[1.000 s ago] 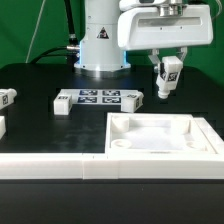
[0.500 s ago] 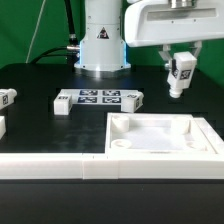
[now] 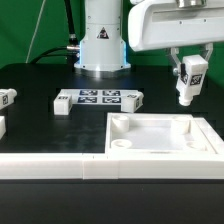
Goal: Assemble one leg
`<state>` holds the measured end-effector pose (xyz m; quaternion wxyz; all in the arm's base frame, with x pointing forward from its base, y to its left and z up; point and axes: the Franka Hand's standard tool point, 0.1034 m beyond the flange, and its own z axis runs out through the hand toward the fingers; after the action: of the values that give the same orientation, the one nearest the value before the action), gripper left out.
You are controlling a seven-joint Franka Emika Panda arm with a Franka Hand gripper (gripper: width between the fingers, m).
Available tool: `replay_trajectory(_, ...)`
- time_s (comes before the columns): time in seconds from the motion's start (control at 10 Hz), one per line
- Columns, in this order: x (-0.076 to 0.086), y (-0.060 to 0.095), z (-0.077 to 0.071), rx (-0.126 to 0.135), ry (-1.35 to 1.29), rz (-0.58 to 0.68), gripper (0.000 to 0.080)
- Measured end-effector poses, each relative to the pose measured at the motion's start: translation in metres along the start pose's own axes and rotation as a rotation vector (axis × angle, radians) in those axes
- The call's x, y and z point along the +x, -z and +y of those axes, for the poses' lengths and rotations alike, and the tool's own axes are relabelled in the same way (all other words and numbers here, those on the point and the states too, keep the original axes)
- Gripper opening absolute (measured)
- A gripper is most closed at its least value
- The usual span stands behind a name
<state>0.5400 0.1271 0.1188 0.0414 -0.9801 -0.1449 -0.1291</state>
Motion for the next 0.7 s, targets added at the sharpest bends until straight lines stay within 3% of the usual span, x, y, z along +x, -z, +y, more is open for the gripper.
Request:
replay_trajectory(0.3, 0.003, 0.001, 0.004, -0.004, 0.015, 0.011, 0.0291)
replay_trajectory(0.5, 0.021, -0.001, 0.015, -0.016, 0.031, 0.059, 0.0291)
replay_trajectory(0.6, 0.030, -0.002, 0.024, -0.041, 0.052, 0.140, 0.0291)
replay_trajectory(0.7, 0.032, -0.006, 0.026, -0.033, 0.048, 0.114, 0.0291)
